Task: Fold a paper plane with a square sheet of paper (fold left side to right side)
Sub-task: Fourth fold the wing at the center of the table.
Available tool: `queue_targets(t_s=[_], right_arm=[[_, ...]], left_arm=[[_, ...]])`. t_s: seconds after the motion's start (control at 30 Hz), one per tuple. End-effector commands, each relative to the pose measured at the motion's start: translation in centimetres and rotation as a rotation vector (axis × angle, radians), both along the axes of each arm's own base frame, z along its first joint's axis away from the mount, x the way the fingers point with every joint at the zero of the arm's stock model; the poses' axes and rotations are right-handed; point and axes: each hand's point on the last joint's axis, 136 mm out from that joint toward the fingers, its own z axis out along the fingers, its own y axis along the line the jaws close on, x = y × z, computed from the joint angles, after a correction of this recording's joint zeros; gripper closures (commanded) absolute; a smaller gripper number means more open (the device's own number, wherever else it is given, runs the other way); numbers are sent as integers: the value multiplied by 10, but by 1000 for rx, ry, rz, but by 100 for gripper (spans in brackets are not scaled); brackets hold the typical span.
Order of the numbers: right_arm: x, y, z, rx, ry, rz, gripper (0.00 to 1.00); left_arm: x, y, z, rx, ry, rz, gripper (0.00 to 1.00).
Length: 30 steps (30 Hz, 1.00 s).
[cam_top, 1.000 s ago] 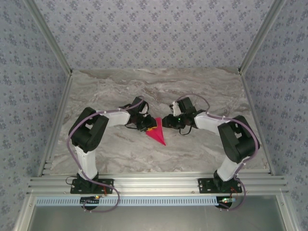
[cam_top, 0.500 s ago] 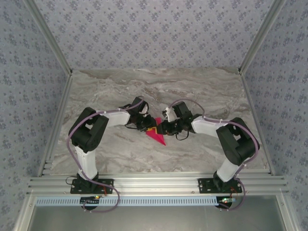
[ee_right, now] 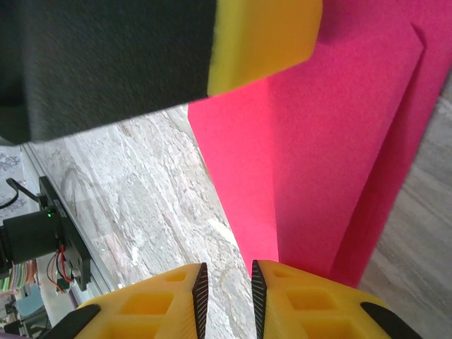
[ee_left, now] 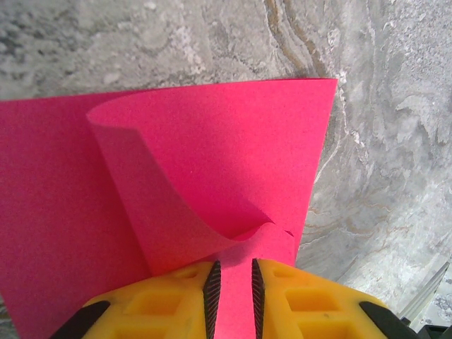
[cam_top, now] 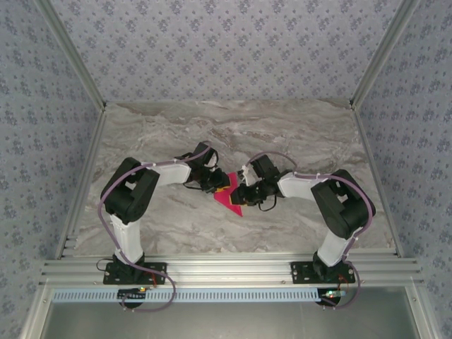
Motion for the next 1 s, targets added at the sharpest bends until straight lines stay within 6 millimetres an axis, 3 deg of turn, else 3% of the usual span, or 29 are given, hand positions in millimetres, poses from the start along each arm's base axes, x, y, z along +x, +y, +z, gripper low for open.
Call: queue_targets(t_s=[0.0,0.6,0.97], right_arm=[[-14,-9,-17,-73,37,25,73],[-26,-25,-32,-212,53,60,74],[-44,-28,-35,-221,102,86,78]], left_arm=[[-24,26,-32,136,90,6,77],[-23,25,-33,138,91,2,77],[-23,25,-35,142,96,2,77]])
